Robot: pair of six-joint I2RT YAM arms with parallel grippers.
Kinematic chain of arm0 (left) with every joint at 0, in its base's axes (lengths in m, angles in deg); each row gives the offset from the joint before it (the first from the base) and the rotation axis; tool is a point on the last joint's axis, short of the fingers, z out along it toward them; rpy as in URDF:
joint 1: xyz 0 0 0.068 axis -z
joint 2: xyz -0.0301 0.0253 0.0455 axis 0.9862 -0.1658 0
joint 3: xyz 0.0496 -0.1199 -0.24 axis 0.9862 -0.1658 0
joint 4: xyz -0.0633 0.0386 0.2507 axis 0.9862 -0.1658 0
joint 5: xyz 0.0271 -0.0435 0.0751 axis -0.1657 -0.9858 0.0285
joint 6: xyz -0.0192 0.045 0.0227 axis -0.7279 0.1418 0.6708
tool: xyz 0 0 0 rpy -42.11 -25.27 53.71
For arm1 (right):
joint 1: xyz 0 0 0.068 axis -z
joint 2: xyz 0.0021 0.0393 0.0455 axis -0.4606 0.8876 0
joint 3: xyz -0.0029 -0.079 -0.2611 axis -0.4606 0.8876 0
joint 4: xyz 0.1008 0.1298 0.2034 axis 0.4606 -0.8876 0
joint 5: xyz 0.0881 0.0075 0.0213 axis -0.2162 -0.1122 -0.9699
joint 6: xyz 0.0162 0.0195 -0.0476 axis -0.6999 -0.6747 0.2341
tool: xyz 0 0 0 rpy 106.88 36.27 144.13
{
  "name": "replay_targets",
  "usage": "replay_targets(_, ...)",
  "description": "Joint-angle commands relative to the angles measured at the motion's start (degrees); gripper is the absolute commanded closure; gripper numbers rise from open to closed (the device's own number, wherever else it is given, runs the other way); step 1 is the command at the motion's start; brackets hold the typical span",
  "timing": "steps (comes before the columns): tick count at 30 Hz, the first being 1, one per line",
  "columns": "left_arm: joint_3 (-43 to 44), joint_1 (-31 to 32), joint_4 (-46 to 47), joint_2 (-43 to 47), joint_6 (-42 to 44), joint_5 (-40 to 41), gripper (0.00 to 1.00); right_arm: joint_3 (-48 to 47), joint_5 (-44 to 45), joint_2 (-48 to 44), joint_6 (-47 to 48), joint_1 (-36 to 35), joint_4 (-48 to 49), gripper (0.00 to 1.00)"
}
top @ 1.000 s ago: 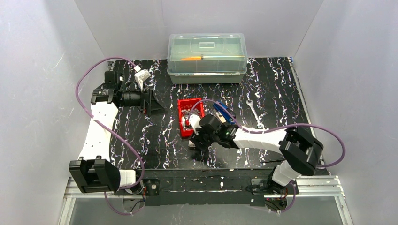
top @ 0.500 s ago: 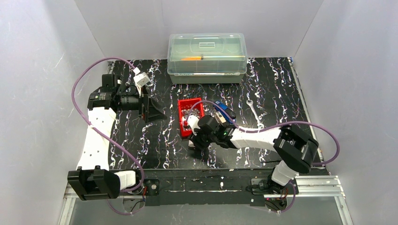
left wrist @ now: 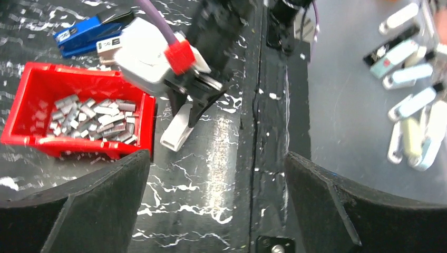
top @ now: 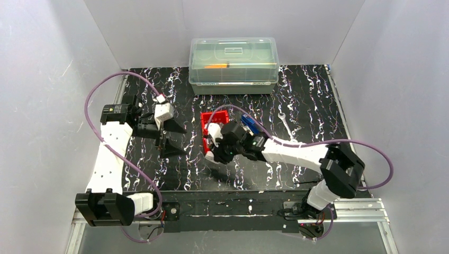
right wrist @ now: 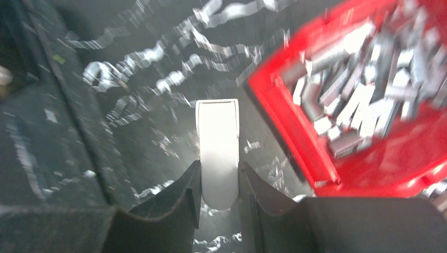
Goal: Load the staples into the stapler
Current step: Open the stapler at the center of the board.
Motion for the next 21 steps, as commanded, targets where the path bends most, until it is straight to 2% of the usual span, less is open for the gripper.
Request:
replay_targets(1,1.39,4.55,-15.56,2.75,20.79,1.23,0.02,-12.87,-9.25,-4.99,0.94,-0.33,-5.44,0.85)
replay_targets(5,1.2,8.48,-14.47,4.52,22.08,4.26,0.02,-19.65,-14.11,-4.61,0.93,-0.33,-9.5,0.86)
replay_targets(9,1.04,11.48,-15.55,4.91,22.15,6.53,0.02,-23.36,-16.25,-4.77,-0.05,-0.41,-9.52,0.86)
replay_targets(21,0.4,11.69,-5.89,6.26,14.8,7.28,0.02,-30.47,-15.25,-3.85,3.93,-3.71,-16.42,0.85)
